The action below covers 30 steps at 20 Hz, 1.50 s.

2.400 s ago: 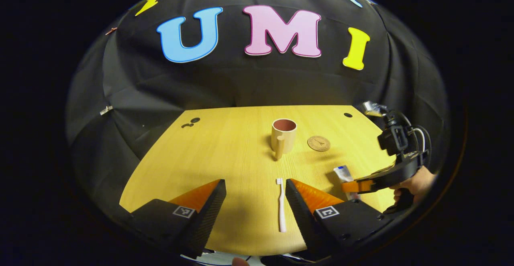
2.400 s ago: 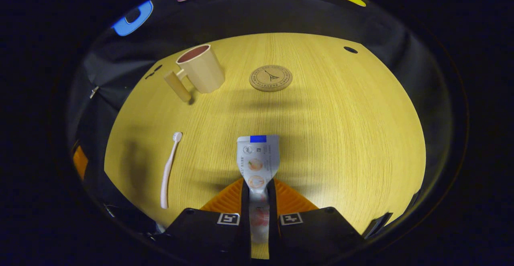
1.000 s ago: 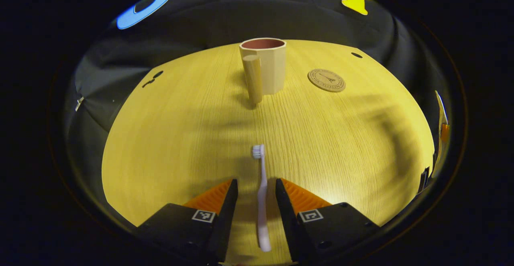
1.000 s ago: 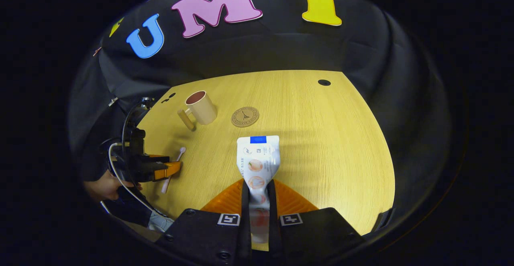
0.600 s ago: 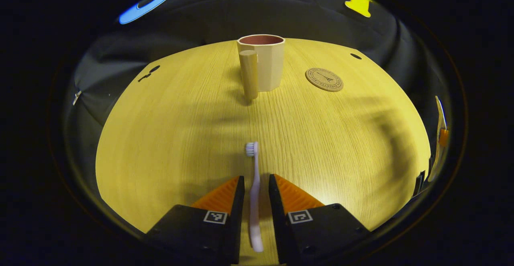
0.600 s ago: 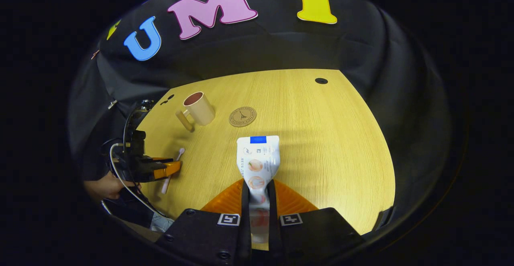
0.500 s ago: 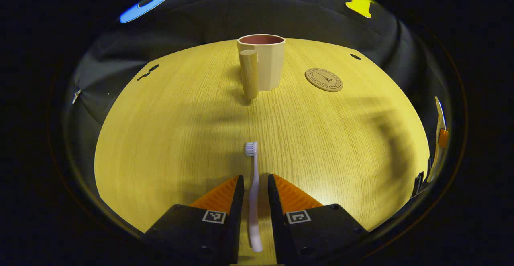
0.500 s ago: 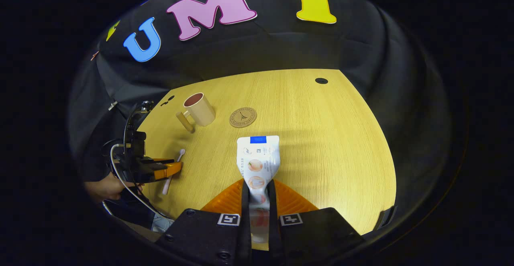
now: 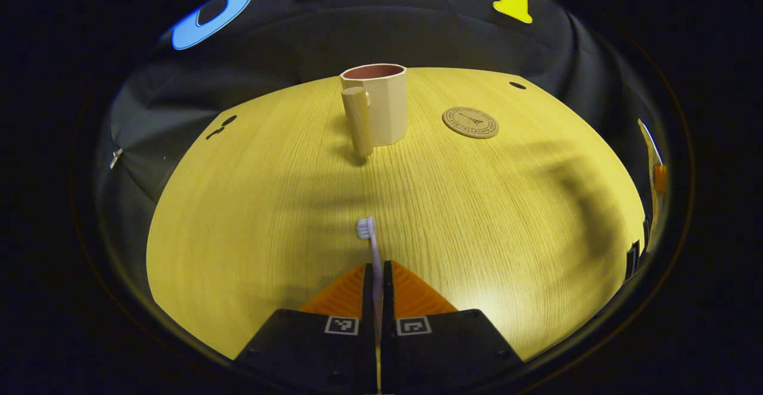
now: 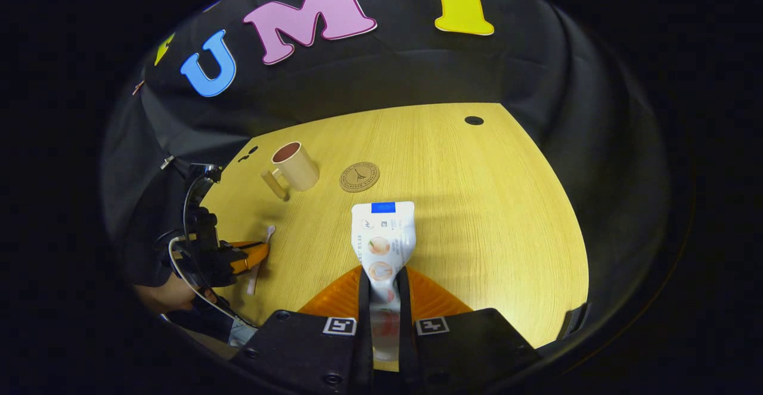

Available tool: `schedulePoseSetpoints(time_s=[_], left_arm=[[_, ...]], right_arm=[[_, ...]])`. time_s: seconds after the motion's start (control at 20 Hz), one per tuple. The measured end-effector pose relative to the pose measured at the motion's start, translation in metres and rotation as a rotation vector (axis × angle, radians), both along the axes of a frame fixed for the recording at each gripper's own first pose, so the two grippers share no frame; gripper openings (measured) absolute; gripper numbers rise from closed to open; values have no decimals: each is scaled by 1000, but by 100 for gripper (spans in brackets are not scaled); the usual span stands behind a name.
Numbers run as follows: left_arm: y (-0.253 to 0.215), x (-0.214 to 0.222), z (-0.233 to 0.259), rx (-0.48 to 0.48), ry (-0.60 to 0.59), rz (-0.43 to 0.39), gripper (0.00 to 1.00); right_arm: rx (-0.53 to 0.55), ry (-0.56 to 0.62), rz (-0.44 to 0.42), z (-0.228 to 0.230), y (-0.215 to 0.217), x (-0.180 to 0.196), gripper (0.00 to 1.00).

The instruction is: Put the toothbrush and toothpaste on the desktop into the cup, then pick up the cup and place it on the coaster on the desktop.

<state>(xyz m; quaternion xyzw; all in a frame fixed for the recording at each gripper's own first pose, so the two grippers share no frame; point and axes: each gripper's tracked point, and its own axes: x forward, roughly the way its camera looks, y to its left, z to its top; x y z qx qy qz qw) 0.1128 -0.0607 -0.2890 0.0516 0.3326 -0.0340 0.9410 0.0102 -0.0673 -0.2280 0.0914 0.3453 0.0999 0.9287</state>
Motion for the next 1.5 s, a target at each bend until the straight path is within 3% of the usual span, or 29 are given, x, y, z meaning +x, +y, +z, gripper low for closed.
schedulePoseSetpoints(time_s=[0.35,0.65,0.7,0.75,1.15,1.5], left_arm=[[-6,-12,11,-136,17,-48,6],[-13,-30,79,-225,-164,-98,6],[-12,-32,94,-247,-198,-91,2],[-11,-35,107,-265,-228,-83,6],[7,-57,193,-327,-429,3,6],[10,-83,209,-337,-472,78,6]], right_arm=[[9,-16,-1,4,5,-3,21],[83,-104,51,31,35,16,21],[102,-127,67,37,43,23,21],[119,-151,84,46,50,32,21],[239,-342,250,121,127,113,21],[294,-429,339,137,197,197,20]])
